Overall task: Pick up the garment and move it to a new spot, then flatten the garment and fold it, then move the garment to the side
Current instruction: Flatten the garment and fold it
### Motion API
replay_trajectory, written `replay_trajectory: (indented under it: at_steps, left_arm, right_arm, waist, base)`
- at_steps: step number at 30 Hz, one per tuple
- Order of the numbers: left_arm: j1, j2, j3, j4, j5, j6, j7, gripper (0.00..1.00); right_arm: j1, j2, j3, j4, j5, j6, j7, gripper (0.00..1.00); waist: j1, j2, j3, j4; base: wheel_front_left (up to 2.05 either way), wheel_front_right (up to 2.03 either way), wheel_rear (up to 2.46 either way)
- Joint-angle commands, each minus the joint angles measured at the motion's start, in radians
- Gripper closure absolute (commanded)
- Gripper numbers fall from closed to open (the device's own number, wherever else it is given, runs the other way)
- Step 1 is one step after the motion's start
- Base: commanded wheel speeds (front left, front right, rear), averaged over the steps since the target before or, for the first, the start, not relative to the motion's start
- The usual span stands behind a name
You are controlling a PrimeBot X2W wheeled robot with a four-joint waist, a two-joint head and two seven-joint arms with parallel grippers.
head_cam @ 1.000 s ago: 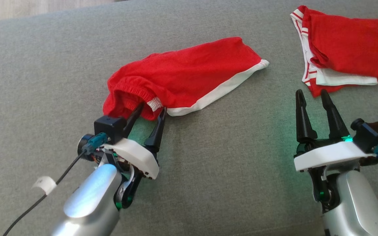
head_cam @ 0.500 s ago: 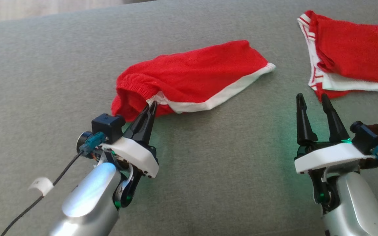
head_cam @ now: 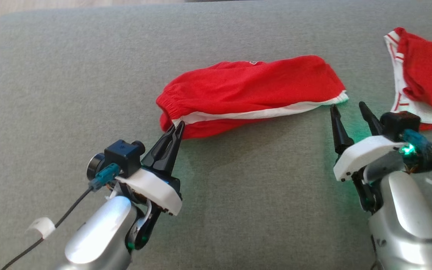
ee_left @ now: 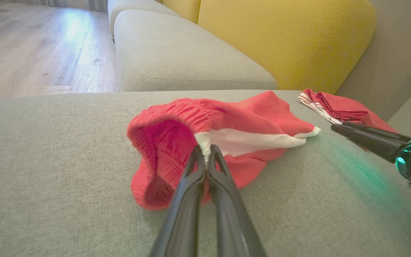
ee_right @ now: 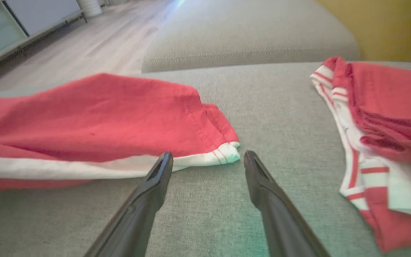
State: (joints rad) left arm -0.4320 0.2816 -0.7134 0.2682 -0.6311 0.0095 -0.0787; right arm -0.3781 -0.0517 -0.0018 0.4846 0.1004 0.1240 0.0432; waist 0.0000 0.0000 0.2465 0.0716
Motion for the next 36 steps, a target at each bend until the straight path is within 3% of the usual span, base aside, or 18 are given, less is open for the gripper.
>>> replay_trajectory:
  at_steps: [1,13,24,25,26,27,36]
  left_arm:
    - [-0.019,0.026,0.030,-0.036,0.008,0.006,0.001,1.00]
    - [-0.021,0.021,0.017,-0.051,0.007,0.013,0.004,1.00]
    - [-0.031,0.019,0.011,-0.044,0.002,0.011,0.003,1.00]
    - [-0.031,0.019,0.011,-0.043,0.001,0.011,0.003,1.00]
    - [-0.031,0.020,0.011,-0.041,0.000,0.012,0.002,1.00]
    - [-0.031,0.020,0.011,-0.040,-0.001,0.012,0.002,1.00]
    - [-0.018,0.056,0.030,-0.032,0.004,0.033,-0.021,1.00]
  right_arm:
    - [-0.032,0.000,0.019,-0.008,-0.024,0.007,0.005,0.00]
    - [-0.170,-0.030,-0.003,0.171,-0.170,0.007,-0.007,0.00]
    - [-0.230,-0.032,0.002,0.282,-0.190,0.007,-0.035,0.00]
    - [-0.233,-0.031,0.003,0.292,-0.188,0.007,-0.037,0.29]
    - [-0.236,-0.030,0.007,0.302,-0.186,0.007,-0.040,0.80]
    - [-0.239,-0.030,0.013,0.309,-0.184,0.007,-0.045,1.00]
    - [-0.223,-0.024,0.089,0.278,-0.111,0.007,-0.115,1.00]
  waist:
    - [0.0000,0.0000,0.007,0.009]
    - [0.0000,0.0000,0.032,0.029]
    - [0.0000,0.0000,0.039,0.039]
    - [0.0000,0.0000,0.039,0.039]
    - [0.0000,0.0000,0.039,0.039]
    - [0.0000,0.0000,0.038,0.038]
    - [0.0000,0.0000,-0.012,-0.005]
  base:
    - [0.00,0.00,0.00]
    - [0.00,0.00,0.00]
    - [0.00,0.00,0.00]
    - [0.00,0.00,0.00]
    - [0.00,0.00,0.00]
    - [0.00,0.00,0.00]
    - [0.00,0.00,0.00]
